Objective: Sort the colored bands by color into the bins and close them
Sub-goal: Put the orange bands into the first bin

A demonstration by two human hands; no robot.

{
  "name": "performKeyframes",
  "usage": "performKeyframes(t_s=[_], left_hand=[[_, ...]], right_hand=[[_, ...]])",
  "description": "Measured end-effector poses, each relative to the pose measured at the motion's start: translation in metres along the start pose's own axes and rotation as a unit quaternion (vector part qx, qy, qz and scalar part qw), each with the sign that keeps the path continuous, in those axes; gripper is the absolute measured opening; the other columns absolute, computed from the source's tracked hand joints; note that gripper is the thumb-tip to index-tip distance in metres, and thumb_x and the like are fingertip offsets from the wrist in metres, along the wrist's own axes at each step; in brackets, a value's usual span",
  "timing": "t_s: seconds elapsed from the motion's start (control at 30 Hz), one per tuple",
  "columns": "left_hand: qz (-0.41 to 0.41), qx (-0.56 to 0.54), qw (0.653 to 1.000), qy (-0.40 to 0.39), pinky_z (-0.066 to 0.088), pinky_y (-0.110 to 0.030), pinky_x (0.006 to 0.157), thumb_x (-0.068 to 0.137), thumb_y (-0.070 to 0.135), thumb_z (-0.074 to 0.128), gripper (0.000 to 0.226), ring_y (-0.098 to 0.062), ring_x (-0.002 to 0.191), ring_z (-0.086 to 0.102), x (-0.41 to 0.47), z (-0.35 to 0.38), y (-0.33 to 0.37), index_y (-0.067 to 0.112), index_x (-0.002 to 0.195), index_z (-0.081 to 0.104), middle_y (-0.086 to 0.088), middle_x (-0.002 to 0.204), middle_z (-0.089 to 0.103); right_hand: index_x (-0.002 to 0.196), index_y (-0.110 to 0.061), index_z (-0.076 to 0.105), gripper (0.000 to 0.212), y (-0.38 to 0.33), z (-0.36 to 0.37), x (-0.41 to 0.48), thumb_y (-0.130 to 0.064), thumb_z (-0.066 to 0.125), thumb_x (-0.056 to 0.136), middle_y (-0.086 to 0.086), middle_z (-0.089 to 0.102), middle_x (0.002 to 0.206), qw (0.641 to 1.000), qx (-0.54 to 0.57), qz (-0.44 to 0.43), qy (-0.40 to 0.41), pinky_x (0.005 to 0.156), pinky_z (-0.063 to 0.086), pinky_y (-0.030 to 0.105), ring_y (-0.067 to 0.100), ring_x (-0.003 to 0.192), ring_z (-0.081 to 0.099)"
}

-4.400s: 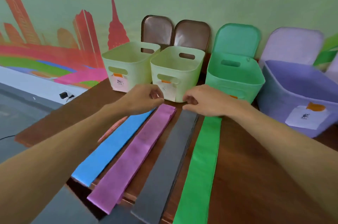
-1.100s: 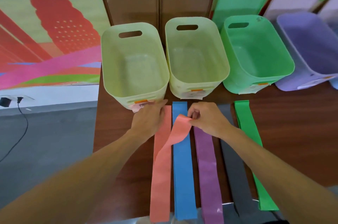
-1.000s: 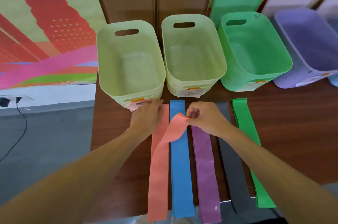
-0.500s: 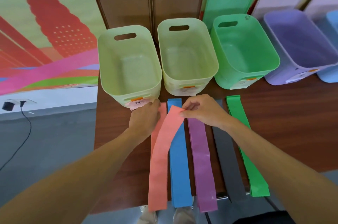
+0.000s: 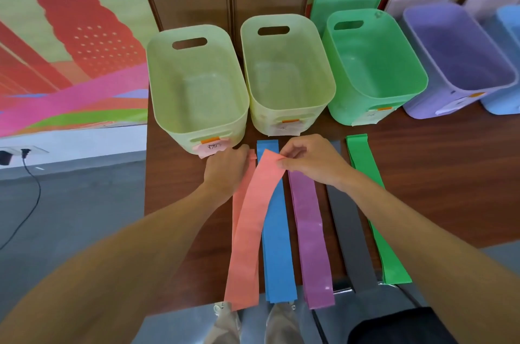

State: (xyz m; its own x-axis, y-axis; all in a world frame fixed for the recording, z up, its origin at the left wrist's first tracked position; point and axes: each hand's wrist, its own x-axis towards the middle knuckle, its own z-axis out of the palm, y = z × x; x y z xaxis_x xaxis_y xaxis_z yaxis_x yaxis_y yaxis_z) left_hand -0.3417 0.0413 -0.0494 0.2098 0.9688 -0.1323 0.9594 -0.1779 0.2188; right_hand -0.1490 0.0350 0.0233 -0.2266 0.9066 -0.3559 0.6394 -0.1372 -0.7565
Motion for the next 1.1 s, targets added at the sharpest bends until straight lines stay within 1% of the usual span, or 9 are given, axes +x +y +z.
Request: performKeyframes(t_s=[0.13,0.23,0.37,0.5,0.6,0.7,0.8,0.93,1.1], left_hand=[[0.022,-0.054,0.997,0.045,0.050,-0.040,0.064,0.098,0.026,0.042,0.023,-0.030,0.084,0.062,-0.012,-0.020,0.006,0.013,0.105,0.060,-0.005,0.097,0.065],[0.049,-0.090,0.993,0.061,0.050,-0.044,0.064,0.095,0.023,0.047,0.020,-0.032,0.083,0.060,-0.028,-0.046,0.009,0.010,0.101,0.061,-0.006,0.101,0.058],[0.101,-0.125,0.985,0.057,0.049,-0.042,0.063,0.092,0.016,0.051,0.011,-0.028,0.069,0.056,-0.044,-0.094,0.004,0.009,0.094,0.059,-0.005,0.099,0.046],[0.100,-0.192,0.976,0.015,0.047,-0.035,0.073,0.095,0.016,0.046,0.008,-0.023,0.081,0.058,-0.047,-0.146,-0.002,0.013,0.094,0.054,-0.003,0.097,0.056],[0.084,-0.226,0.971,-0.005,0.042,-0.020,0.057,0.097,0.018,0.047,0.008,-0.017,0.065,0.056,-0.044,-0.187,-0.007,0.012,0.095,0.052,-0.002,0.075,0.061],[0.081,-0.275,0.958,0.007,0.038,-0.013,0.049,0.095,0.013,0.054,0.005,-0.011,0.058,0.054,-0.041,-0.231,-0.011,0.012,0.090,0.055,-0.007,0.074,0.064],[0.086,-0.303,0.949,0.018,0.048,-0.025,0.056,0.093,0.010,0.056,0.004,-0.020,0.060,0.058,-0.038,-0.274,-0.018,0.010,0.089,0.057,-0.014,0.076,0.067],[0.094,-0.336,0.933,0.085,0.050,-0.017,0.048,0.090,0.011,0.061,0.004,-0.009,0.054,0.059,-0.037,-0.331,-0.024,0.009,0.087,0.059,-0.008,0.076,0.064],[0.065,-0.371,0.912,0.163,0.056,-0.035,0.068,0.090,0.017,0.058,0.007,-0.018,0.067,0.062,-0.035,-0.385,-0.032,0.016,0.083,0.059,-0.008,0.082,0.067]], right_hand=[[0.087,-0.016,0.073,0.011,-0.011,-0.008,-0.005,-0.023,0.075,0.079,-0.004,0.072,0.085,1.000,0.022,-0.001,0.001,0.079,0.050,0.027,0.008,0.082,0.066],[0.087,-0.014,0.073,0.010,-0.031,-0.019,-0.014,-0.020,0.075,0.080,-0.004,0.071,0.082,0.999,0.051,-0.011,0.000,0.069,0.047,0.019,0.004,0.074,0.062],[0.088,-0.009,0.071,0.007,-0.069,-0.034,-0.028,-0.011,0.073,0.082,0.004,0.070,0.077,0.993,0.111,-0.028,-0.009,0.062,0.055,0.021,0.001,0.058,0.062],[0.087,-0.006,0.068,0.006,-0.107,-0.046,-0.040,-0.007,0.071,0.082,0.008,0.069,0.079,0.985,0.166,-0.038,0.008,0.063,0.058,0.024,0.011,0.061,0.066],[0.085,-0.004,0.067,0.004,-0.137,-0.055,-0.047,-0.004,0.070,0.082,0.005,0.068,0.073,0.984,0.169,-0.054,0.025,0.061,0.059,0.027,0.017,0.062,0.067],[0.079,-0.006,0.067,0.006,-0.168,-0.066,-0.052,-0.002,0.069,0.082,0.004,0.066,0.068,0.983,0.163,-0.074,0.050,0.062,0.060,0.030,0.020,0.062,0.065],[0.078,-0.006,0.066,0.007,-0.203,-0.080,-0.059,-0.001,0.069,0.083,0.009,0.067,0.071,0.982,0.141,-0.103,0.075,0.060,0.059,0.030,0.021,0.062,0.064],[0.080,-0.004,0.067,0.004,-0.252,-0.101,-0.065,-0.003,0.071,0.081,0.014,0.067,0.072,0.974,0.116,-0.145,0.127,0.055,0.056,0.027,0.020,0.060,0.064],[0.080,-0.006,0.070,0.003,-0.303,-0.119,-0.061,-0.007,0.072,0.080,0.010,0.067,0.062,0.949,0.096,-0.172,0.247,0.049,0.051,0.022,0.014,0.047,0.061]])
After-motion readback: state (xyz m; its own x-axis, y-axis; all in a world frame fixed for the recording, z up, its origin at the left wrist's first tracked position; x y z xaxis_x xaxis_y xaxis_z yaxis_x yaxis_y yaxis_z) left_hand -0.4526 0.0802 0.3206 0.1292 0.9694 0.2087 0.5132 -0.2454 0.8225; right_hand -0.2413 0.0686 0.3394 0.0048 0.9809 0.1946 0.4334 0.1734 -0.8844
